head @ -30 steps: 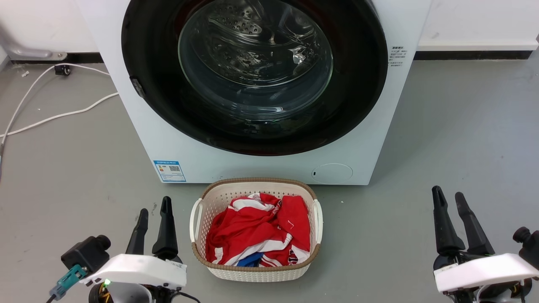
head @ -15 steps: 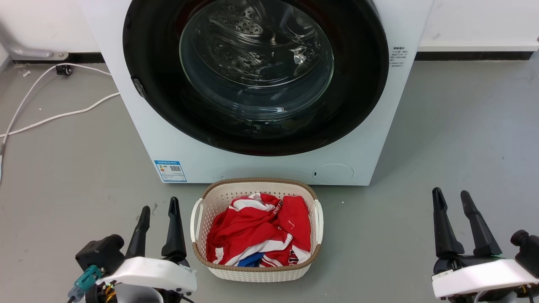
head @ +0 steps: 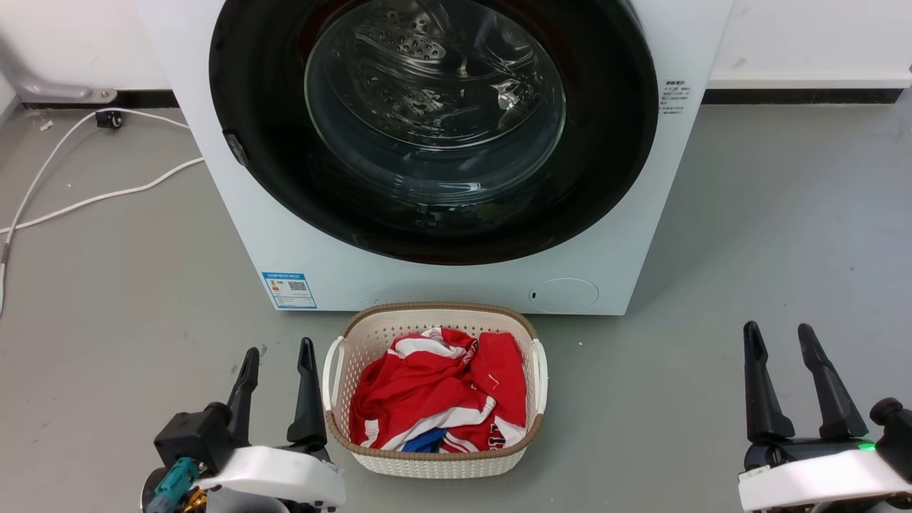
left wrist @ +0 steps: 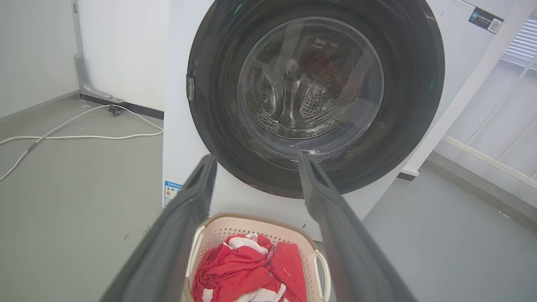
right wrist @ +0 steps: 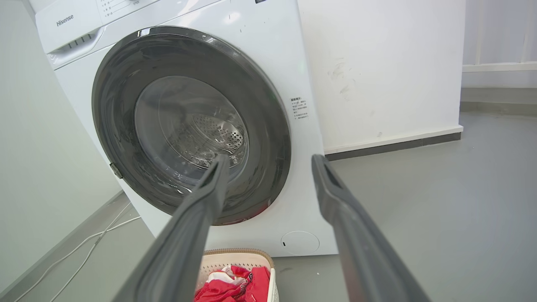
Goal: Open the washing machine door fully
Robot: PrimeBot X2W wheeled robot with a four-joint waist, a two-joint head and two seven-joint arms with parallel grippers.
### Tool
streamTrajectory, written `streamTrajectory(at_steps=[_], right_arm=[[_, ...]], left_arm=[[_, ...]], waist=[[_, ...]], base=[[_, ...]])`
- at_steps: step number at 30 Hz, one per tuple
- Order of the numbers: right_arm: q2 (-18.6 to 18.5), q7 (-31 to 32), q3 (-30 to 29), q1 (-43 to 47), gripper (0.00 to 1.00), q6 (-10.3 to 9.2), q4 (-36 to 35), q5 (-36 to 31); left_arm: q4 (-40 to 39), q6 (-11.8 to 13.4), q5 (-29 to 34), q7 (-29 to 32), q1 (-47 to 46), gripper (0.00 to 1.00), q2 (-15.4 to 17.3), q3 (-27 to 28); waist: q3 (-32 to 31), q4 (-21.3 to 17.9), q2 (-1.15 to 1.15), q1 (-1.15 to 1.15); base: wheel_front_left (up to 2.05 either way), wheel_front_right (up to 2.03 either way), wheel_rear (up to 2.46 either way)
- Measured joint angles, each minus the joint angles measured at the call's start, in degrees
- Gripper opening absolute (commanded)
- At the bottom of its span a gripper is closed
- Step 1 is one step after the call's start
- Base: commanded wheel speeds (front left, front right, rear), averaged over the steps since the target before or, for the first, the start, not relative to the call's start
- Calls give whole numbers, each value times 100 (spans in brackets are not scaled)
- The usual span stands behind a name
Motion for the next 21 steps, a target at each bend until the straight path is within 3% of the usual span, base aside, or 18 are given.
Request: streamTrajectory(at_steps=[21], right_arm=[[0, -249, -14, 113, 100, 1, -99, -746]], left_arm=[[26, -1, 973, -254, 103, 100, 4, -134]], waist=[[-17, -5, 0, 0]], base=[[0, 0, 0]])
